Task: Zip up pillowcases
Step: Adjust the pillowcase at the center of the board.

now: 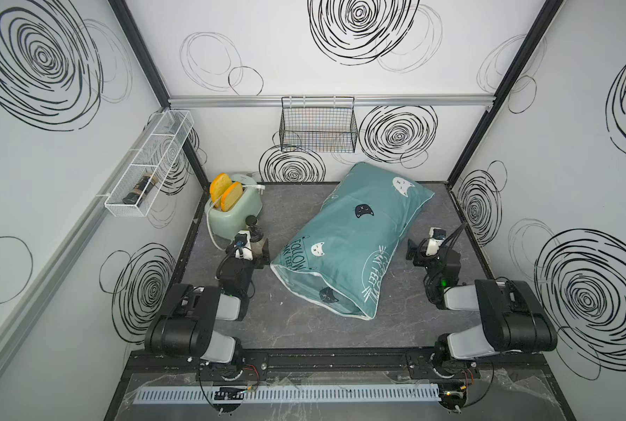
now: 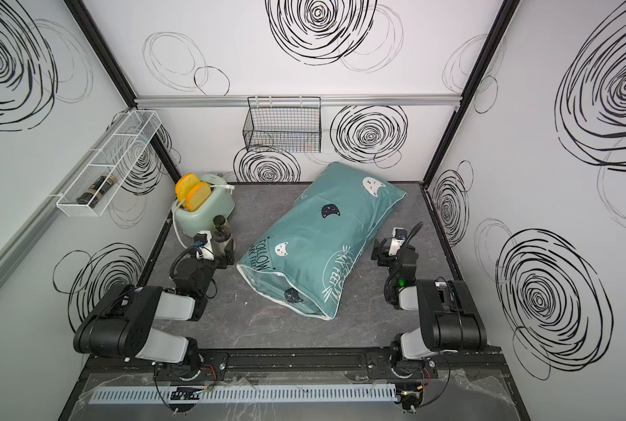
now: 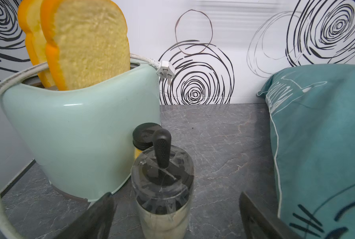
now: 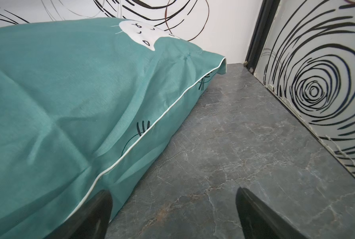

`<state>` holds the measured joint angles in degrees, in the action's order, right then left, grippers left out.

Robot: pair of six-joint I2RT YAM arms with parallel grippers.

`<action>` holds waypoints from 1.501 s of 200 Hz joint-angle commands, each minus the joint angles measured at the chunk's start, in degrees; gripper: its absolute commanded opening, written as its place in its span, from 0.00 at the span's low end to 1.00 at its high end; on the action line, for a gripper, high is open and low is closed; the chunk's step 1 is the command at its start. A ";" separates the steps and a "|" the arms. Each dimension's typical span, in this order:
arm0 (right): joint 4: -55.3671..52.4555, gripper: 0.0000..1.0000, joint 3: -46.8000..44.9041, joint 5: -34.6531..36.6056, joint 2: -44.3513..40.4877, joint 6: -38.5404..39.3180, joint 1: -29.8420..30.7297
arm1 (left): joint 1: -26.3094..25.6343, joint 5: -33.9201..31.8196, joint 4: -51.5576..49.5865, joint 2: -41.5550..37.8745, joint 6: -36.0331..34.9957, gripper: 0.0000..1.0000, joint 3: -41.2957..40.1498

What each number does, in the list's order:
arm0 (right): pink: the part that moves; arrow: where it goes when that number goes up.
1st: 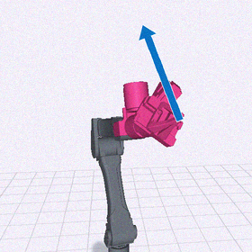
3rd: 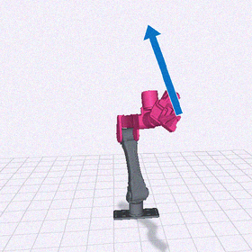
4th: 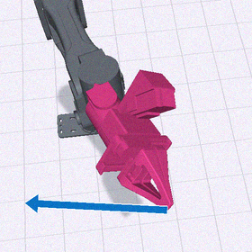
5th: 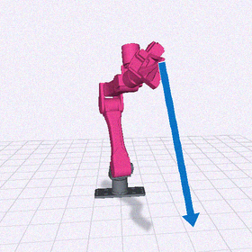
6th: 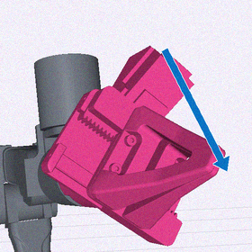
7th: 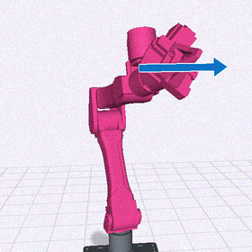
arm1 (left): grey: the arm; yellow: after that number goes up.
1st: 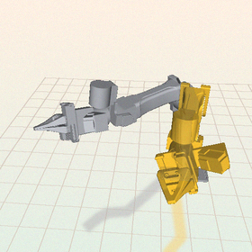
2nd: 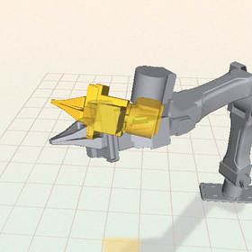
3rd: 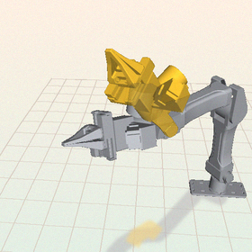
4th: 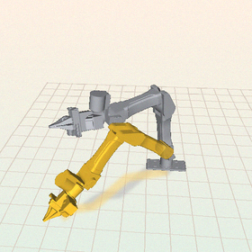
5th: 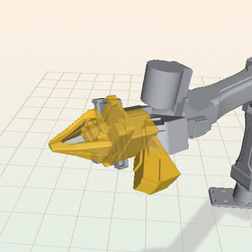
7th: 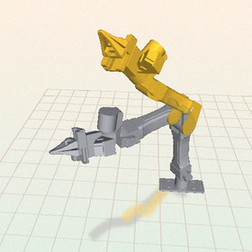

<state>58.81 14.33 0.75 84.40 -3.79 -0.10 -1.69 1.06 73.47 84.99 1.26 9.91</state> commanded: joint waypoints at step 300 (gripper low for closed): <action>-30.03 0.97 13.92 -9.85 -18.81 -11.17 -5.87 | 0.49 -4.81 -19.06 -31.47 8.99 0.96 -0.04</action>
<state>38.20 26.04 -3.92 70.57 -6.74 -1.72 -1.80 -0.30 64.84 60.20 3.27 6.70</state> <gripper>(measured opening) 0.976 0.963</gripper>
